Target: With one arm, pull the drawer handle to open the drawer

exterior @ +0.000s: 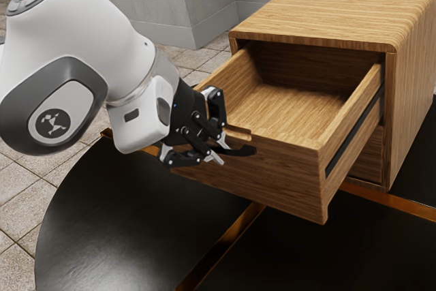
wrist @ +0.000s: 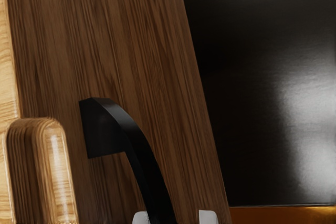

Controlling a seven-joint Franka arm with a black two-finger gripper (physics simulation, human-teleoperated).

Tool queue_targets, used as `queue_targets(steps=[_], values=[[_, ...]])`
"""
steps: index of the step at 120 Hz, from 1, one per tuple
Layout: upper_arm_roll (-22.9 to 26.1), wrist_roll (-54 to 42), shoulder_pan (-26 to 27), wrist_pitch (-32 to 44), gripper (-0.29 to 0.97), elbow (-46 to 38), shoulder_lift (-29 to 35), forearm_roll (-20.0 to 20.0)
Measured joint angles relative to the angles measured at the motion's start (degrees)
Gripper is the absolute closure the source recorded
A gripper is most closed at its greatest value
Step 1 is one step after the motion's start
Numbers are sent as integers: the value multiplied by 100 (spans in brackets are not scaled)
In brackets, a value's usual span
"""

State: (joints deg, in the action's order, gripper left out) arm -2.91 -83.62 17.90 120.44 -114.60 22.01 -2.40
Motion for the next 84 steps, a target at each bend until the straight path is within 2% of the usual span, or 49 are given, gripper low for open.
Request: queue_targets(steps=[28,48,54,58,66,70,75,84], values=[[1,22,-18,-99,56,41,36,9],[140,33,-21,-223,51,340,138,13],[189,41,-53,-471,50,808,107,33],[199,64,-166,-860,49,1516,-113,51],[176,228,-557,-2035,39,3575,-1152,45],[168,409,-874,-2605,34,4239,-1493,42],[151,632,-1253,-3193,28,4671,-1717,62],[127,996,-1793,-4008,19,4930,-1820,135]])
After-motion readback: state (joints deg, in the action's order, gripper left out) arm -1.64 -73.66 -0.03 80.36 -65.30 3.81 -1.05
